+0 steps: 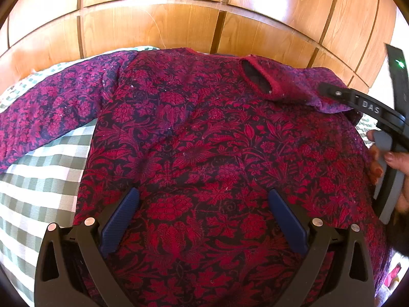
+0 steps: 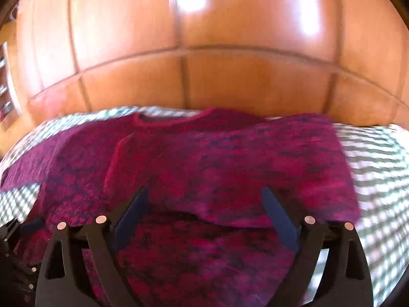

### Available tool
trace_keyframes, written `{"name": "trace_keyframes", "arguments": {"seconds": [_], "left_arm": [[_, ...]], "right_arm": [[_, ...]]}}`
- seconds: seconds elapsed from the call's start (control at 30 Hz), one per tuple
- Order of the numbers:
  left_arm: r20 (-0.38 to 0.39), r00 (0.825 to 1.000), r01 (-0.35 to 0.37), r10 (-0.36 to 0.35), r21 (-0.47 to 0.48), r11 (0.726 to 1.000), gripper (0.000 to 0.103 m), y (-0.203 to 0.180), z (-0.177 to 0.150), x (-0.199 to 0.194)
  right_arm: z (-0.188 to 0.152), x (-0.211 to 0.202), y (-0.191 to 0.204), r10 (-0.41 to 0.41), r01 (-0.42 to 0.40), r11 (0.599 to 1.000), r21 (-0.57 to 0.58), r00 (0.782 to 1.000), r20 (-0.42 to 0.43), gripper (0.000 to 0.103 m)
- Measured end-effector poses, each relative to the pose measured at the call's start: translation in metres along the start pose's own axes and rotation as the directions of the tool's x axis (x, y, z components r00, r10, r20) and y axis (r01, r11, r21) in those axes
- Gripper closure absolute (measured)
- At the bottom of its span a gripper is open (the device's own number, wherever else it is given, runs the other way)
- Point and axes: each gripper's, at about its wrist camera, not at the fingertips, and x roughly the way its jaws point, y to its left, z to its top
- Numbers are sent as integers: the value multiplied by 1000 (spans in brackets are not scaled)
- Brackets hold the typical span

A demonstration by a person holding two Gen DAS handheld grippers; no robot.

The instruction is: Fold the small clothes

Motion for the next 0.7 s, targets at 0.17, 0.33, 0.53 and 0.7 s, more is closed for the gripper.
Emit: {"name": "trace_keyframes", "arguments": {"seconds": [0.17,0.33,0.53,0.7], "left_arm": [[6,999,32,-32,-35,999,4,-6,16,-18],[108,987,129,-119,-83,988,5,-21,56,-43],[91,981,175,-170,-42,984,24,-51,103,-8],[-11,979,198,-202,-163,967,24,-61,131,48]], "right_arm": [[-12,-18,-23,-199,190,975,113,977,72,2],[-22,-22,-67,-306,293,908,300,952,-3,2],[-37,-26,-103,-322,311,824,473,945,-60,2],[-51,-42,-127,-351,320,746,585,934,-63,2]]}}
